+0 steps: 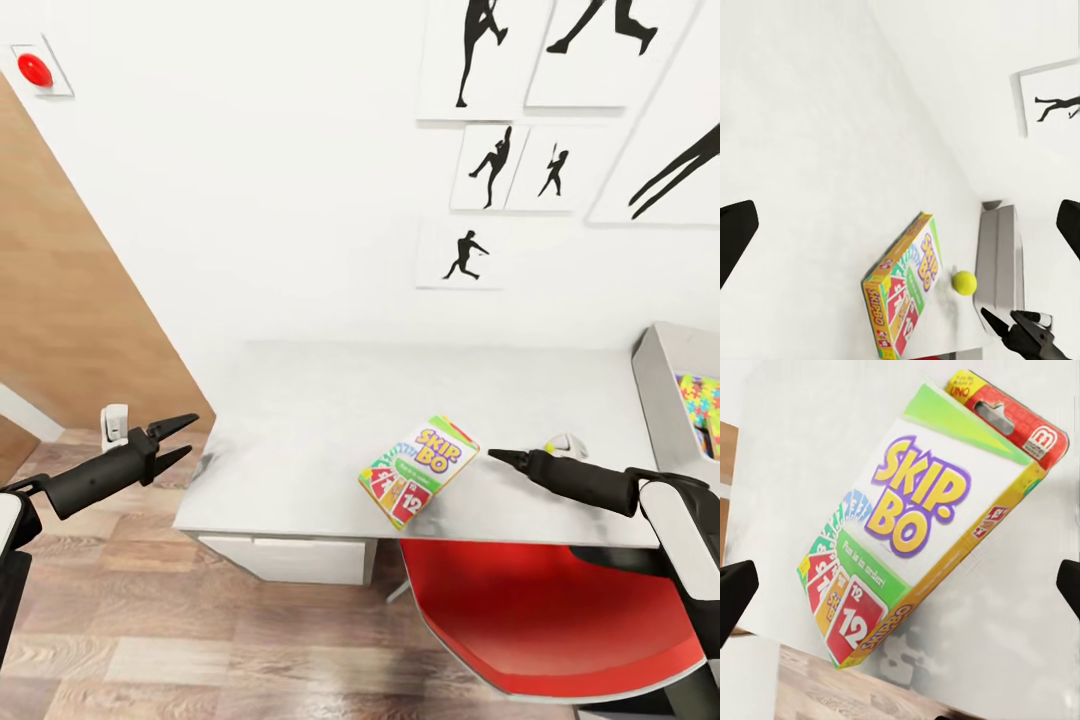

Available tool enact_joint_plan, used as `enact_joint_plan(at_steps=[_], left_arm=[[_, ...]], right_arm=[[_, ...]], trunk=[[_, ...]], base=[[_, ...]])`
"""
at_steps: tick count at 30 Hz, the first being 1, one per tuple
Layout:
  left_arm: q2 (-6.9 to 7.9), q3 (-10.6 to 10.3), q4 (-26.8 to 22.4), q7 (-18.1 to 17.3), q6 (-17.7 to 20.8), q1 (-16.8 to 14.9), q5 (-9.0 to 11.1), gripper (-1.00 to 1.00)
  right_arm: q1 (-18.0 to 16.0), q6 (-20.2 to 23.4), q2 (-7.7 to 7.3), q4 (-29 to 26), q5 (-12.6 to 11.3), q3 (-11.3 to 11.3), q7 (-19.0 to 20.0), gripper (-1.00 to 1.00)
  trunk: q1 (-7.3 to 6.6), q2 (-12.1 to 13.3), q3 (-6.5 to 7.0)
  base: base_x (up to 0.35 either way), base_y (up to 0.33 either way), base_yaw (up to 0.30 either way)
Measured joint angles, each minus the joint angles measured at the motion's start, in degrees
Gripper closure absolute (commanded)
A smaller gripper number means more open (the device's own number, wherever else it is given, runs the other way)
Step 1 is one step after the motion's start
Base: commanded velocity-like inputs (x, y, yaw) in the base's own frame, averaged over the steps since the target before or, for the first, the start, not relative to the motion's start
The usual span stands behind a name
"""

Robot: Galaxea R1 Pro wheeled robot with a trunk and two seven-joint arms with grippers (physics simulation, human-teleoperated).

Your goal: Put all the toys in the child's room - the three board games (two on the bed and one on the table), the two jigsaw puzzles on the table, and the tennis ball on the table - inside the toy box on the table in the child's room.

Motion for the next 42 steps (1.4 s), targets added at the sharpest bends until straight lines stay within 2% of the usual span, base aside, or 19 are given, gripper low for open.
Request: enact_joint_plan(at_steps=[9,16,22,32,42], left_arm=[[0.14,0.03,0.01,-0.01,0.01,0.17,0.0,-1.0],[0.33,0.0,0.18,0.03,-0.02,0.27,-0.05,-1.0],[0.35,-0.02,0.23,0.09,-0.05,0.3,-0.08,-1.0],[0.33,0.06,0.19,0.09,-0.12,0.56,-0.08,-1.0],[0.38,0.14,0.19,0.12,-0.18,0.78,-0.15,-1.0]], right_arm=[[0.0,-0.01,0.86,0.21,-0.22,-0.83,-4.46,-1.0],[0.0,-0.02,2.65,0.26,-0.23,-3.79,-6.44,-1.0],[0.0,-0.03,3.3,0.27,-0.19,-5.36,-7.1,-1.0],[0.07,-0.03,3.89,0.28,-0.35,-6.26,-8.7,-1.0],[0.1,-0.05,5.98,0.62,-0.34,-6.6,-12.39,-1.0]], trunk=[[-0.02,0.0,0.81],[-0.03,0.0,1.45],[-0.03,-0.01,1.99],[-0.01,0.0,2.92],[0.0,0.0,3.86]], base=[[0.076,0.0,0.005],[0.256,0.0,0.001],[0.3,0.0,0.0],[0.149,0.0,0.0],[0.036,0.0,0.0]])
